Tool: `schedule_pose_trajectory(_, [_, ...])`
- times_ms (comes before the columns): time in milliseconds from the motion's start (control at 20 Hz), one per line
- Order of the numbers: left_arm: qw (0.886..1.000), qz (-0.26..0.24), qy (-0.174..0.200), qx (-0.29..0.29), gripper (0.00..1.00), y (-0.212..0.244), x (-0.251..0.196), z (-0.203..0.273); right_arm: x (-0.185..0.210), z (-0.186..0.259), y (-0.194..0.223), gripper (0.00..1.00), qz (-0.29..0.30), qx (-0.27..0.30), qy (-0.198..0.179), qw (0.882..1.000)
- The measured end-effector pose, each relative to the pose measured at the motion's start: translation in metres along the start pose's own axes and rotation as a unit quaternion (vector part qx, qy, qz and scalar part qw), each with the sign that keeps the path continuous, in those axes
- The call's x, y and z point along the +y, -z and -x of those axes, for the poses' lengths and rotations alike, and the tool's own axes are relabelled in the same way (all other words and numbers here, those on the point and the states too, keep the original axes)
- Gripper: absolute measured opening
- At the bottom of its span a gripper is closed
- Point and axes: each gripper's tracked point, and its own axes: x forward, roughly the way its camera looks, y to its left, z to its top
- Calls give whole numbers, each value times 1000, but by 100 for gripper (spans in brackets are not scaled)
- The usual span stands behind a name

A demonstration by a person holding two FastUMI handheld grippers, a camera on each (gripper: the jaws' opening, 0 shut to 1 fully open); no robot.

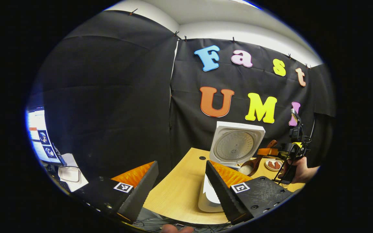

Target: Close the left gripper, press the button to open the rice cooker; take a wooden spoon from the chopstick holder with the right hand, scoop a spoonful of rice and pour it into the rice cooker, then put the wooden spoon back into the chopstick holder.

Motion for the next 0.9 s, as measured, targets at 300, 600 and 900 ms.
schedule_pose_trajectory(300, [1000,2,-1,1,95,2,10,2,22,3,-9,15,110,-16,-1,994])
schedule_pose_trajectory(600, [1000,-3,1,4,95,2,14,-3,61,8,-19,15,274,-49,-15,960])
schedule_pose_trajectory(900, [1000,0,0,6,95,4,16,1,99,21,-2,15,399,-79,-47,912])
